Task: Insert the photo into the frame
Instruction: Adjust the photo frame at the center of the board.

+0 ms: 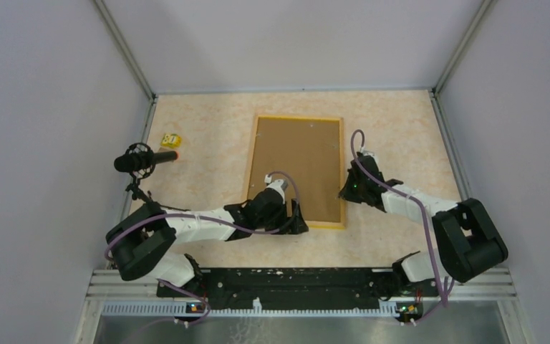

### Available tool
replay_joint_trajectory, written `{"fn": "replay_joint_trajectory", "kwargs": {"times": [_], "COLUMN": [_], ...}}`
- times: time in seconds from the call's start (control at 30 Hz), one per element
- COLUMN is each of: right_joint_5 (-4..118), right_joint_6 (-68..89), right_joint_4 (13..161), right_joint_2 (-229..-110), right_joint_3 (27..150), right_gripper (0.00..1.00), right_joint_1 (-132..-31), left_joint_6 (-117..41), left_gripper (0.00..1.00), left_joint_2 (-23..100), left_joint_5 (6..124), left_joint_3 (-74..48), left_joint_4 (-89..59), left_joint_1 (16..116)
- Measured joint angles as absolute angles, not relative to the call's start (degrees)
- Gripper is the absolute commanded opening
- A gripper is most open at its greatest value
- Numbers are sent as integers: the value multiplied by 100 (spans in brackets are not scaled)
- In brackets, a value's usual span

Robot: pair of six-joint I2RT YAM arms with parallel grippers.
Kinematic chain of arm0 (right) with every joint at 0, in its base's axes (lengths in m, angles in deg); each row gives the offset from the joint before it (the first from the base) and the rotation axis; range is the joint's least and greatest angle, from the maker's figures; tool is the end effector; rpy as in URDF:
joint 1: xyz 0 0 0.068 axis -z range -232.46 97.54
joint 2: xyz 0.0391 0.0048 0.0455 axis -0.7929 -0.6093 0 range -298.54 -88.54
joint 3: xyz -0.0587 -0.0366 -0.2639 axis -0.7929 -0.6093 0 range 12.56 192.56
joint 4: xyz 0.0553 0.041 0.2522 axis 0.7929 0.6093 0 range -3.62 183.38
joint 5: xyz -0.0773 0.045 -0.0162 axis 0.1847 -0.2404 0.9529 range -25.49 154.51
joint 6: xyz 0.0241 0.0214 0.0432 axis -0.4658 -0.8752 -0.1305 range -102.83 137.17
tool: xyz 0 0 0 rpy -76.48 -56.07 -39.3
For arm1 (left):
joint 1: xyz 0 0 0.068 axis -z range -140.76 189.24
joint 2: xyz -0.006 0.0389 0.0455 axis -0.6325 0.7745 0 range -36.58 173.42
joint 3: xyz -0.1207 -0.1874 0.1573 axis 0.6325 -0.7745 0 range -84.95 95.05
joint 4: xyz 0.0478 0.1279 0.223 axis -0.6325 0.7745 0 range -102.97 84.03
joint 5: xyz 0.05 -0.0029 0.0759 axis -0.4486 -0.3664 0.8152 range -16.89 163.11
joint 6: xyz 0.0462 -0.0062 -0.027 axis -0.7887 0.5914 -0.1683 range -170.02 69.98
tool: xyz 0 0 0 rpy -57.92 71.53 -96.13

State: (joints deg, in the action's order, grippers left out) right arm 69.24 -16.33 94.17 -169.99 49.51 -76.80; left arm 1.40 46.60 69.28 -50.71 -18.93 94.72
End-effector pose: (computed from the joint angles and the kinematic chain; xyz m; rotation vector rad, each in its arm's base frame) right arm 0.2422 0.1064 0.1590 0.2355 2.4972 0.3232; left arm 0.1539 -0.2278 0.1556 0.1274 2.5415 -0.9398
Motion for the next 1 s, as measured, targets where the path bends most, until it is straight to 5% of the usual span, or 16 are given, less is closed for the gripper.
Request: {"fn": "replay_joint_trajectory", "kwargs": {"times": [0.3,0.53,0.77,1.0], "right_joint_5": [6751,6841,7127,7488], "right_joint_6": [-2704,-2892,-2647,-2324], "right_joint_4": [8700,8845,9745,10445], "right_joint_2": [-16022,-15831,-15716,-15678], "right_joint_3": [3784,3701,4005,4394], "right_gripper": [0,14,21,47], "right_joint_1": [-8353,-8508,-8543,-8547], "left_joint_6": [1113,2682,4131,4669], "left_gripper": [73,60,59,40], "left_joint_2": [3757,3831,4434,4679], "left_joint_5": [7511,8025,8217,8208], "left_joint_3": [-5854,-5519,-4774,-4652], "left_joint_4": [-1683,-649,450,546], "left_joint_1": [9396,9387,9372,9372]}}
